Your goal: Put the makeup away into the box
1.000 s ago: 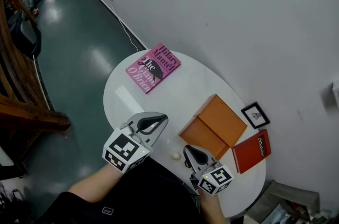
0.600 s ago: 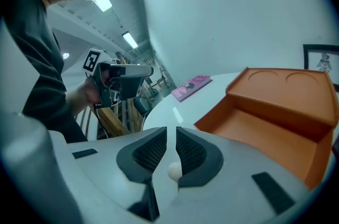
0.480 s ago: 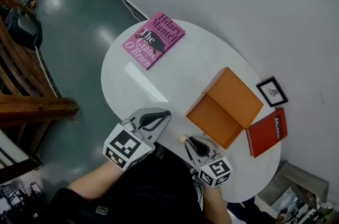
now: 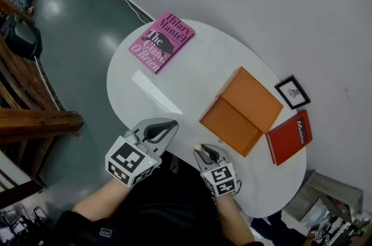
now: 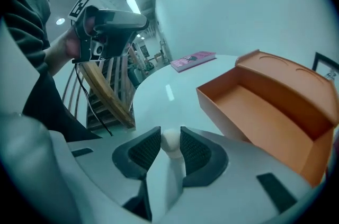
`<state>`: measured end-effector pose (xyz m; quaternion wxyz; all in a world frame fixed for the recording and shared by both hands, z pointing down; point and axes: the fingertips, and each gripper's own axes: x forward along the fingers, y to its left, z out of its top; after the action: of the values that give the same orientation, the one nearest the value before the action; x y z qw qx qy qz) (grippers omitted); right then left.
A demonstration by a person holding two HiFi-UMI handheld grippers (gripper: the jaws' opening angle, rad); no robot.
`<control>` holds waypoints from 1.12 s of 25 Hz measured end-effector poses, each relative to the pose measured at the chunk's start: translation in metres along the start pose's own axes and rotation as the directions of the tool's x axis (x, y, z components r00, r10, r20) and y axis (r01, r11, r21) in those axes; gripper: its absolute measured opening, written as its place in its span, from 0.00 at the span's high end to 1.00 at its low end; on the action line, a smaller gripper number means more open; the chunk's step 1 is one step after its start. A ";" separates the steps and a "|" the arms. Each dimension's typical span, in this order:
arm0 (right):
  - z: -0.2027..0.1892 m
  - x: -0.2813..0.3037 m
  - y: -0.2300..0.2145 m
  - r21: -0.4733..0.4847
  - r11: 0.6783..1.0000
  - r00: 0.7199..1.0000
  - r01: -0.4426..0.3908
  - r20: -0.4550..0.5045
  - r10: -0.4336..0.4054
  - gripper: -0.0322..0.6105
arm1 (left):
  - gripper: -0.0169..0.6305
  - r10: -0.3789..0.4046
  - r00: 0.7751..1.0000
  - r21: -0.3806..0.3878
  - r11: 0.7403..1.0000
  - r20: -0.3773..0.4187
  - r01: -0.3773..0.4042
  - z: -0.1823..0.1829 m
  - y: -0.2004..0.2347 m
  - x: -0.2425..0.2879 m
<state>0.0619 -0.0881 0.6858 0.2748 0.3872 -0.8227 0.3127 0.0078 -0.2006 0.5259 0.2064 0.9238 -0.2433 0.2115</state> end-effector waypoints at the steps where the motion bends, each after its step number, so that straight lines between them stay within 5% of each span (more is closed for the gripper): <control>1: 0.002 -0.004 -0.002 -0.002 1.000 1.000 0.013 0.004 -0.013 0.76 | 0.95 0.004 1.000 0.000 1.000 0.006 -0.004 0.002 0.000 -0.002; 13: 0.075 -0.104 -0.022 -0.015 0.996 0.970 0.088 0.229 -0.083 0.79 | 0.95 -0.009 0.992 0.019 1.000 0.122 0.006 0.036 -0.021 -0.018; 19: 0.096 -0.132 -0.036 0.011 0.992 0.941 0.123 0.315 -0.120 0.79 | 0.95 -0.066 0.991 0.055 0.997 0.112 0.060 0.038 -0.044 -0.003; 28: 0.082 -0.124 -0.067 0.095 0.981 0.939 0.169 0.286 -0.189 0.79 | 0.95 -0.166 0.985 0.124 0.980 0.056 0.158 0.040 -0.068 0.042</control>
<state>0.1675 -0.1240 0.5660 0.1631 0.5119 -0.8044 0.2538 0.0891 -0.1815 0.4949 0.1594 0.9577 -0.1610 0.1772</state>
